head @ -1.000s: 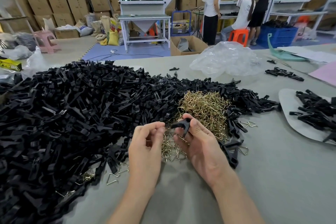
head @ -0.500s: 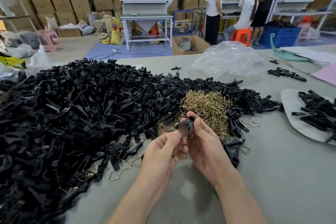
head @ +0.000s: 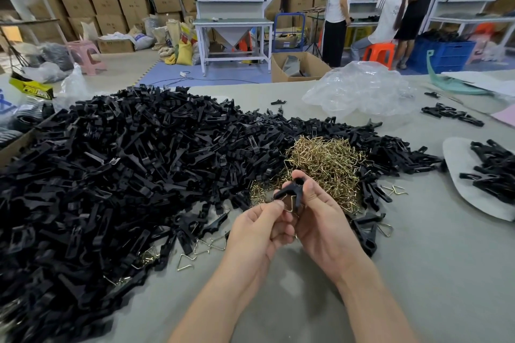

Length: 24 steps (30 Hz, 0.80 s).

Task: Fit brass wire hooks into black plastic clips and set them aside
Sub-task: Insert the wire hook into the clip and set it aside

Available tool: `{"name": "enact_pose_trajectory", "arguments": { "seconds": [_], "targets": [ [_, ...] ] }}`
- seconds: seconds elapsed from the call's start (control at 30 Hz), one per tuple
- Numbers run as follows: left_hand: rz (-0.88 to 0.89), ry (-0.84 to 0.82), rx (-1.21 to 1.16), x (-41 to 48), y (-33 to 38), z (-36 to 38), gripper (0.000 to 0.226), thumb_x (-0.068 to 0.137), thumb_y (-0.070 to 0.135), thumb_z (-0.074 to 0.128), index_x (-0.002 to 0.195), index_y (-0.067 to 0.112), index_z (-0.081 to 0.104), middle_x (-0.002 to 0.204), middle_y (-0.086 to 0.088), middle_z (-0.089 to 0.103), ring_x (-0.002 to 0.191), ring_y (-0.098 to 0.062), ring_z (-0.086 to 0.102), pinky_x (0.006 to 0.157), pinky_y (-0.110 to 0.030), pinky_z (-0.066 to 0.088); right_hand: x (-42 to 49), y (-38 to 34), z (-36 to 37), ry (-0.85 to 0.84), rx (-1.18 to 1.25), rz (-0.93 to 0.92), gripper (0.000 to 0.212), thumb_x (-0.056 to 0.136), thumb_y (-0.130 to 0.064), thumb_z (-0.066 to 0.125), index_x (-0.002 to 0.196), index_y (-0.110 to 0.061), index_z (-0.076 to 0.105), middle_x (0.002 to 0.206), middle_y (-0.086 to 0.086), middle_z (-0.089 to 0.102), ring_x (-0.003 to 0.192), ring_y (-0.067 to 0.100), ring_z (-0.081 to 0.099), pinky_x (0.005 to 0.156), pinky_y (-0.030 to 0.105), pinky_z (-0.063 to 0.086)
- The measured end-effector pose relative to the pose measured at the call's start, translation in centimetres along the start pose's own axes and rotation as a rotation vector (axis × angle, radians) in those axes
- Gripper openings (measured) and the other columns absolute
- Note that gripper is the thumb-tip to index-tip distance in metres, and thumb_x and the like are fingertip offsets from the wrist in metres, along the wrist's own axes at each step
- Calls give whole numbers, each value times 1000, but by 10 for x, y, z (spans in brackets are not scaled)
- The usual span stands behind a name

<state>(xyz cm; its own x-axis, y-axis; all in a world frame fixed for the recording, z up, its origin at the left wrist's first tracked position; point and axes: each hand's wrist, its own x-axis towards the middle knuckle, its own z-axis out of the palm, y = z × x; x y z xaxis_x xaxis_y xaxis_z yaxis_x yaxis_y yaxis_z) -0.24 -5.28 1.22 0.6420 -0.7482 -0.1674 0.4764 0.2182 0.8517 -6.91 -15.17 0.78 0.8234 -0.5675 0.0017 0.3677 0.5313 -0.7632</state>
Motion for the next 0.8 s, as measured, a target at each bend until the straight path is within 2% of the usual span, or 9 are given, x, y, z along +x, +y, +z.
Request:
{"name": "enact_pose_trajectory", "arguments": {
  "seconds": [0.13, 0.23, 0.37, 0.43, 0.5, 0.57, 0.67, 0.73, 0.8],
  "targets": [
    [5, 7, -4, 0, 1, -2, 30, 98, 8, 55, 71, 8, 66, 65, -6, 66, 49, -11, 58, 52, -21, 52, 0, 0, 0, 0, -27, -14, 28, 91, -26, 56, 110, -17, 73, 98, 14, 70, 74, 21, 66, 65, 32, 57],
    [-14, -22, 30, 2, 0, -5, 36, 98, 9, 56, 64, 13, 69, 66, -6, 66, 51, -12, 59, 52, -21, 51, 0, 0, 0, 7, -63, -17, 27, 90, -25, 55, 109, -16, 73, 99, 15, 69, 81, 24, 64, 74, 36, 55],
    [-43, -67, -3, 3, 0, -9, 27, 94, 13, 62, 68, 13, 70, 69, -7, 66, 54, -12, 60, 53, -23, 53, 0, 1, 1, -6, -69, 5, 27, 92, -26, 54, 106, -18, 75, 103, 18, 67, 84, 26, 62, 78, 39, 52],
    [-20, -73, -50, 2, -3, -7, 18, 86, 21, 69, 70, 12, 72, 71, -7, 68, 56, -12, 62, 56, -23, 54, 0, 1, 0, 2, -54, 14, 26, 92, -27, 54, 105, -20, 75, 101, 17, 67, 82, 26, 60, 74, 39, 52],
    [53, -68, -20, 1, -9, -3, 16, 78, 28, 72, 71, 14, 74, 74, -8, 70, 60, -13, 63, 60, -23, 55, 0, -1, -1, 18, -29, 30, 26, 93, -31, 54, 103, -22, 75, 92, 12, 67, 70, 21, 57, 59, 33, 50],
    [167, -15, 180, -2, -15, -2, 15, 81, 32, 71, 78, 17, 72, 77, -4, 73, 64, -12, 65, 64, -22, 53, -1, 0, 0, 31, -15, 69, 25, 94, -36, 53, 102, -24, 73, 87, 6, 65, 65, 17, 55, 55, 30, 42],
    [377, 101, 785, -4, -28, -3, 11, 96, 37, 61, 101, 28, 63, 86, 14, 73, 75, -2, 67, 69, -18, 50, -1, 4, 2, 64, 40, 83, 20, 96, -36, 53, 95, -23, 68, 82, 0, 61, 72, 14, 59, 71, 33, 43],
    [455, 123, 1160, -9, -32, 1, 32, 100, 52, 36, 117, 31, 54, 104, 16, 66, 92, -8, 64, 79, -29, 51, -2, 7, 5, 104, 116, 39, 21, 99, -30, 50, 85, -21, 63, 77, -1, 56, 72, 14, 56, 80, 33, 44],
    [508, 124, 1404, -11, -37, 5, 60, 94, 59, 7, 125, 25, 46, 116, 9, 55, 98, -19, 61, 76, -35, 47, -1, 9, 8, 151, 174, 16, 24, 101, -26, 47, 80, -20, 59, 73, 0, 53, 70, 14, 54, 82, 32, 46]
  ]
}}
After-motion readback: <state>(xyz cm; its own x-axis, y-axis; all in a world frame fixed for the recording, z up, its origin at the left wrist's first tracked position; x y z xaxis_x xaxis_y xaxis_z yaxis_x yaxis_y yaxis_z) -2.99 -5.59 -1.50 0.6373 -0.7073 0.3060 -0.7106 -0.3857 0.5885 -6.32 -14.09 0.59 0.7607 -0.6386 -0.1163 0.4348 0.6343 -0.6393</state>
